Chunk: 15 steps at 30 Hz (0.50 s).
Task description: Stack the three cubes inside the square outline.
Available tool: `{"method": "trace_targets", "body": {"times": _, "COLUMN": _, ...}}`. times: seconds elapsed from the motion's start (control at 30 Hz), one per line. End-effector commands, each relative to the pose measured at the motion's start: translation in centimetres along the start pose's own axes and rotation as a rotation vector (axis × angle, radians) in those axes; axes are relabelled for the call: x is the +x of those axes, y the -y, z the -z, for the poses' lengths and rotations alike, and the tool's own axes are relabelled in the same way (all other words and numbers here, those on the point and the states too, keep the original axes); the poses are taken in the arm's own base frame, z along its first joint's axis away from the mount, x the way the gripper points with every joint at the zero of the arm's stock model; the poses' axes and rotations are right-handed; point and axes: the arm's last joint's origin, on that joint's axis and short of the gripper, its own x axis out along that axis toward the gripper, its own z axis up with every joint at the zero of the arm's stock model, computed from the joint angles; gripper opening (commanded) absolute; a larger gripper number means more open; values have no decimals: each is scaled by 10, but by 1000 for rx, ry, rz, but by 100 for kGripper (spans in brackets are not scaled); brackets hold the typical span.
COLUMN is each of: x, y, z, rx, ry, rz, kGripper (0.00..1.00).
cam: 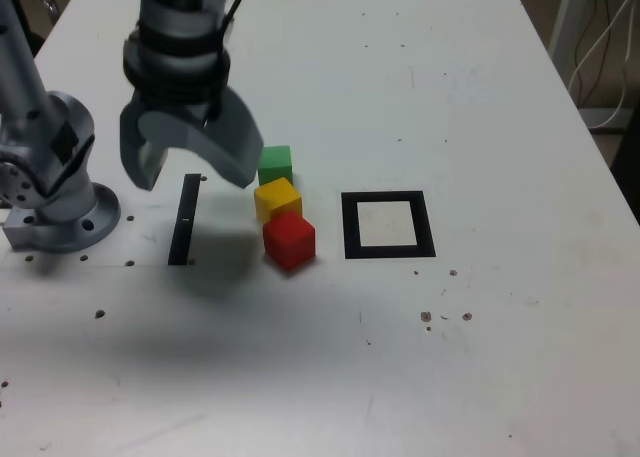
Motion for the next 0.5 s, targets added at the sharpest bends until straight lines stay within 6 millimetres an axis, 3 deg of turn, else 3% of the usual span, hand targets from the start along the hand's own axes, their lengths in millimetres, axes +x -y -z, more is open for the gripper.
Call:
{"method": "trace_targets", "body": {"times": 0.0, "x": -10, "y": 3, "z": -1, "rx": 0, "ry": 12, "rz": -2, "kGripper": 99}}
{"method": "trace_targets", "body": {"times": 0.2, "x": -32, "y": 12, "z": -13, "rx": -10, "ry": 22, "rz": 29, "kGripper": 97}}
{"method": "trace_targets", "body": {"times": 0.47, "x": -25, "y": 26, "z": -43, "rx": -24, "ry": -3, "rz": 112, "kGripper": 96}}
